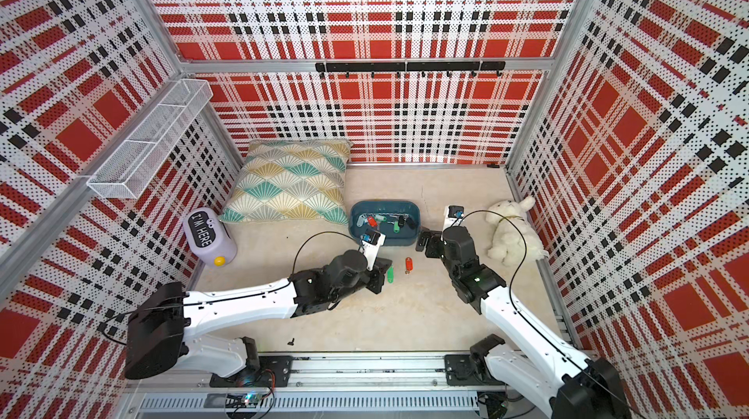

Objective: Take the keys out of the storage box
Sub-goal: Place the key at the center of the board.

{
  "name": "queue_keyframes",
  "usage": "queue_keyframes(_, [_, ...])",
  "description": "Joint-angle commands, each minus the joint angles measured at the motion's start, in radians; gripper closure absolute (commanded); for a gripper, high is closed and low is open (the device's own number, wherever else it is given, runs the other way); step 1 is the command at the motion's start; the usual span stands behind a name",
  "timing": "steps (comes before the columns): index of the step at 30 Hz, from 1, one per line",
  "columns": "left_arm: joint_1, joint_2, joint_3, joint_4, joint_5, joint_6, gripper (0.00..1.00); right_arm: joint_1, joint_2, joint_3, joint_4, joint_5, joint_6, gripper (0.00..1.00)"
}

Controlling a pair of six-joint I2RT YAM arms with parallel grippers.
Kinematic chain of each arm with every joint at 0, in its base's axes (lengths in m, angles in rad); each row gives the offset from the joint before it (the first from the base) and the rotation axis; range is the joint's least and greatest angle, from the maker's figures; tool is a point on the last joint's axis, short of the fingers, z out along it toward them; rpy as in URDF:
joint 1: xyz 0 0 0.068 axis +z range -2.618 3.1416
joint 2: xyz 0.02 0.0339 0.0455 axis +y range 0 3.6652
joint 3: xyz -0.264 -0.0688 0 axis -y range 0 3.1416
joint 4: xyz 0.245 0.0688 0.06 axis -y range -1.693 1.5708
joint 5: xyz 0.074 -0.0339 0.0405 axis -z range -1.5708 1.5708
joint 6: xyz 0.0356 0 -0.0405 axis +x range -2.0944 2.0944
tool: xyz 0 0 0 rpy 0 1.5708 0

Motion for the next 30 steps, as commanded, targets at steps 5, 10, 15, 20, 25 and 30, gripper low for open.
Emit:
queue_keyframes(5, [0.053, 0.132, -0.027, 0.118, -0.001, -0.108, 1.00, -0.005, -0.022, 0.012, -0.027, -0.015, 0.006, 0.00])
queue_keyframes(10, [0.113, 0.230, 0.012, 0.107, 0.042, -0.120, 1.00, -0.005, -0.044, 0.003, -0.046, 0.009, 0.002, 0.00])
queue_keyframes(15, [0.150, 0.308, 0.042, 0.109, 0.069, -0.113, 1.00, -0.005, -0.053, -0.007, -0.049, 0.021, -0.003, 0.00])
queue_keyframes(20, [0.170, 0.384, 0.089, 0.110, 0.106, -0.102, 1.00, -0.004, -0.048, -0.003, -0.054, 0.038, -0.012, 0.00])
queue_keyframes(25, [0.192, 0.418, 0.118, 0.107, 0.122, -0.099, 1.00, -0.005, -0.023, 0.003, -0.051, 0.031, -0.019, 0.00])
queue_keyframes(30, [0.214, 0.390, 0.127, 0.095, 0.130, -0.084, 0.68, -0.005, 0.006, 0.024, -0.047, 0.007, -0.033, 0.00])
